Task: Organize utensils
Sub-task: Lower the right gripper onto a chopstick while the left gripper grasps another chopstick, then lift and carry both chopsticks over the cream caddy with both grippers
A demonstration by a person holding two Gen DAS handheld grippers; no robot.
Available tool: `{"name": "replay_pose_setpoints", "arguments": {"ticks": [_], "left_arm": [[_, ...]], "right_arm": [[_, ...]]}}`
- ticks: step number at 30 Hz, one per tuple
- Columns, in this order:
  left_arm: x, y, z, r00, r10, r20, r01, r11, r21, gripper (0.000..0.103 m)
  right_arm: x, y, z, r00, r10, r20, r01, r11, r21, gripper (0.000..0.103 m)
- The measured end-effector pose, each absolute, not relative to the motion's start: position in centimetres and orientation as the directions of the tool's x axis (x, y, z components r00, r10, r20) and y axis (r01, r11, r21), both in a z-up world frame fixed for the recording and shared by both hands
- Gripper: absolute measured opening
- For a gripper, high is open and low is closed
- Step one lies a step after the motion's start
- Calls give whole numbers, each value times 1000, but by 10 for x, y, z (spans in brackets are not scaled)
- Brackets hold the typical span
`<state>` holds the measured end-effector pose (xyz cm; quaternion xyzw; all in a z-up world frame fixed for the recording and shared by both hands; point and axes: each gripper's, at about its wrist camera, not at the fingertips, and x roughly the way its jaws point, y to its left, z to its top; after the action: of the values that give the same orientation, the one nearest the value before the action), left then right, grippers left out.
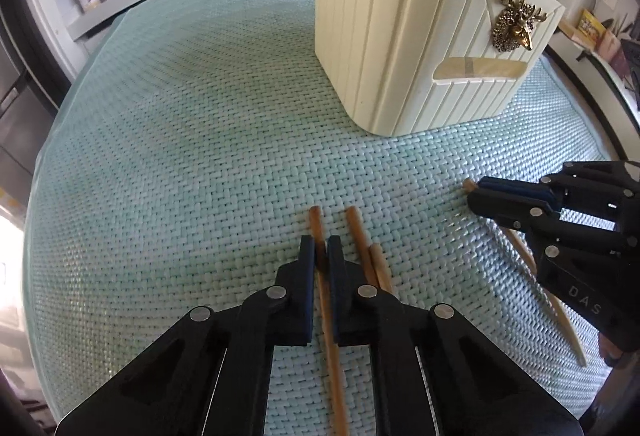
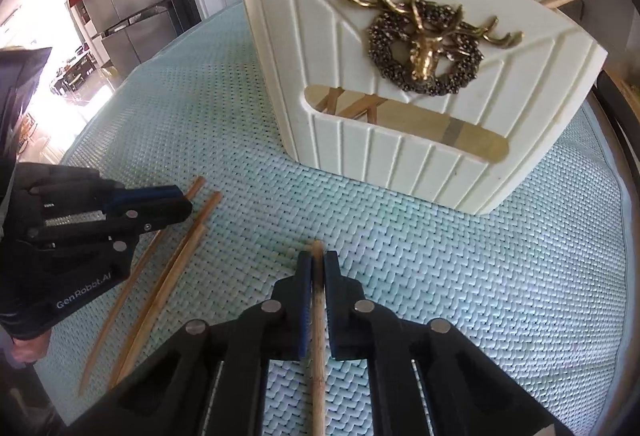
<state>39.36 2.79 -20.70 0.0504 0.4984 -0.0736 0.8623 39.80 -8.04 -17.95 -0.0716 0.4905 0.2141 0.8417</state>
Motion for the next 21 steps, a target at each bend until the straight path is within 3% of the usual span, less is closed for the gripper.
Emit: {"name": "replay_pose_setpoints", "arguments": {"ticks": [8, 15, 21], "left_arm": [[362, 43, -153, 624, -137, -769, 163, 986, -43, 4], [314, 63, -80, 730, -215, -649, 177, 976, -125, 4], [284, 76, -54, 781, -254, -571, 195, 967, -163, 3]], "right_arm": [[377, -112, -122, 516, 417, -748, -458, 872, 170, 6], [330, -129, -51, 615, 502, -608, -507, 843, 182, 6], [288, -141, -7, 686, 541, -487, -525, 831, 183, 6]]}}
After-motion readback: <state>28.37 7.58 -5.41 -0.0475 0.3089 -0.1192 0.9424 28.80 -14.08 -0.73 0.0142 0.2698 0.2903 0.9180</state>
